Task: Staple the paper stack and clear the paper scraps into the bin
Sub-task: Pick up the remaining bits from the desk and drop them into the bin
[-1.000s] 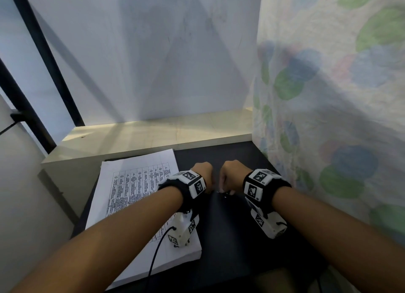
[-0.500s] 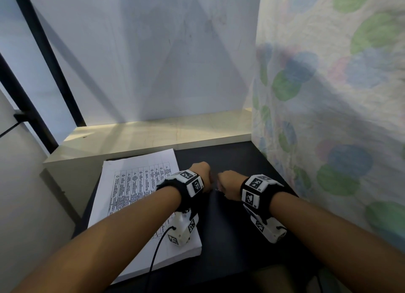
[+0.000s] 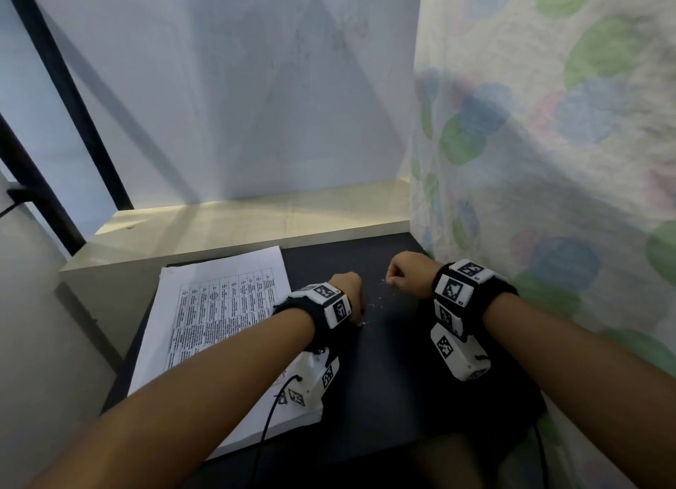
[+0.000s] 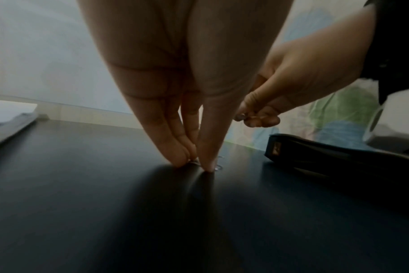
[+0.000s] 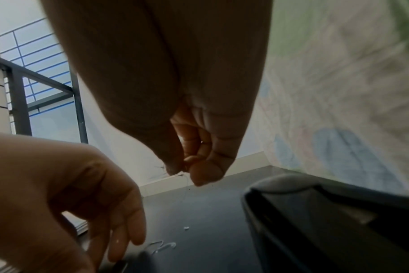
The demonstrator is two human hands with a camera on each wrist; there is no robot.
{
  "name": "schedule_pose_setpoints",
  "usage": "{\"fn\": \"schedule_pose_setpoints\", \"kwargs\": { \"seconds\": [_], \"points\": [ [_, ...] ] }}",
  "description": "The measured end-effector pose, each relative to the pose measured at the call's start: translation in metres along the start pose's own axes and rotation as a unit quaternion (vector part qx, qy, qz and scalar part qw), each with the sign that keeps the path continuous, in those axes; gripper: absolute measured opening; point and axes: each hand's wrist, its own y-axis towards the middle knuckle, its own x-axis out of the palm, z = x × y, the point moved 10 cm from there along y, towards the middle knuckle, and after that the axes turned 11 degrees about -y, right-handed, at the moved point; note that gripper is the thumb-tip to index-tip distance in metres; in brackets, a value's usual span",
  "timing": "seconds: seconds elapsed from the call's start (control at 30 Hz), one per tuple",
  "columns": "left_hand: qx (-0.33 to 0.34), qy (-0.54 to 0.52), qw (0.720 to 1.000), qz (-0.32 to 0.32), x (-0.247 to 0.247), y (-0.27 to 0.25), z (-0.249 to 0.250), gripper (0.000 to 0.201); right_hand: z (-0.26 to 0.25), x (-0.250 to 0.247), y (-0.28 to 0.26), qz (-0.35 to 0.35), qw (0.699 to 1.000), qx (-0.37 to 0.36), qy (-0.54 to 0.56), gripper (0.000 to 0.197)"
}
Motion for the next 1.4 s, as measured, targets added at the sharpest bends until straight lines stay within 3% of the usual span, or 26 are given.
{"fn": "schedule_pose_setpoints", "kwargs": {
  "seconds": [0.37, 0.6, 1.1, 1.4],
  "points": [
    [0.018, -0.048, 0.998, 0.035, -0.009, 0.015, 0.016, 0.041, 0.024, -0.005, -0.002, 0.013, 1.0, 0.021, 0.003, 0.026],
    [0.009, -0.007, 1.0, 0.002, -0.004, 0.018, 0.009, 0.036, 0.021, -0.004, 0.002, 0.02, 0.999, 0.025, 0.006, 0.026],
    [0.047, -0.066, 0.996, 0.029, -0.008, 0.015, 0.03, 0.028, 0.026, -0.014, -0.003, 0.03, 0.999, 0.03, 0.004, 0.026],
    [0.044, -0.006, 0.999, -0.002, -0.003, 0.02, 0.027, 0.035, 0.029, -0.014, 0.0, 0.025, 0.999, 0.036, 0.009, 0.026]
  ]
}}
